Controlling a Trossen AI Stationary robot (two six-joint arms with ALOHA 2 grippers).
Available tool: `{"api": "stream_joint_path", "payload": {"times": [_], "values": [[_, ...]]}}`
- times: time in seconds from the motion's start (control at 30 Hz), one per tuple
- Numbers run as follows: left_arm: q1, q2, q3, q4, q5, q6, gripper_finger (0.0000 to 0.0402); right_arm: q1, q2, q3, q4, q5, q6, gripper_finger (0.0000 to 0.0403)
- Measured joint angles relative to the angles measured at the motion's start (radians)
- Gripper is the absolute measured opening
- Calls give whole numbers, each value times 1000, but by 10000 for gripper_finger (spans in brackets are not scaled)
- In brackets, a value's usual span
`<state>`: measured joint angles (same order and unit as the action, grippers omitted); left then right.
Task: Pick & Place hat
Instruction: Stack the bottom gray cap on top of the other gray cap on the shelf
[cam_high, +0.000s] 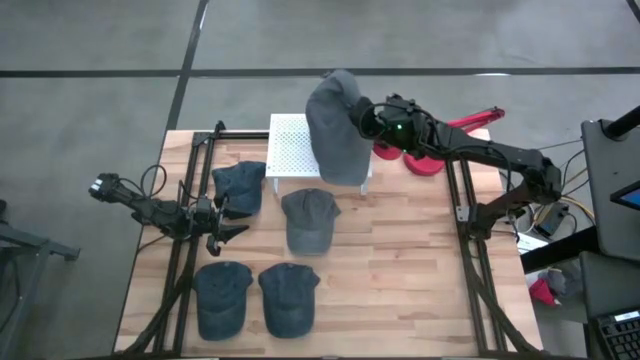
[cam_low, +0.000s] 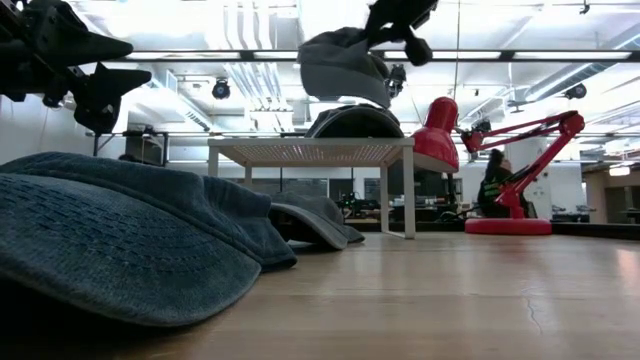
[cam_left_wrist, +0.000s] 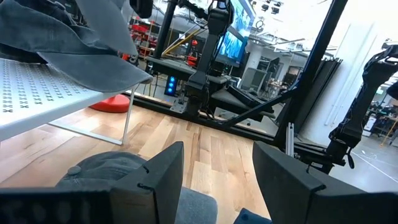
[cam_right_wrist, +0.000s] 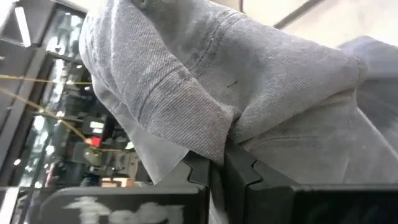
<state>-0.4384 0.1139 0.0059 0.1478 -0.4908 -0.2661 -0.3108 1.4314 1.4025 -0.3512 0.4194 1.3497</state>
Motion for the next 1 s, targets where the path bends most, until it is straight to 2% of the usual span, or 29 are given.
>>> {"api": "stream_joint_path", "payload": {"times": [0.5, 0.83, 1.0], "values": [[0, 0, 0, 0, 0, 0, 195, -13, -4, -3, -199, 54, 125, 13], [0, 0, 0, 0, 0, 0, 195, -13, -4, -6, -197, 43, 139, 13], [0, 0, 0, 0, 0, 0, 195, -13, -4, -6, -198, 5, 150, 13]]}}
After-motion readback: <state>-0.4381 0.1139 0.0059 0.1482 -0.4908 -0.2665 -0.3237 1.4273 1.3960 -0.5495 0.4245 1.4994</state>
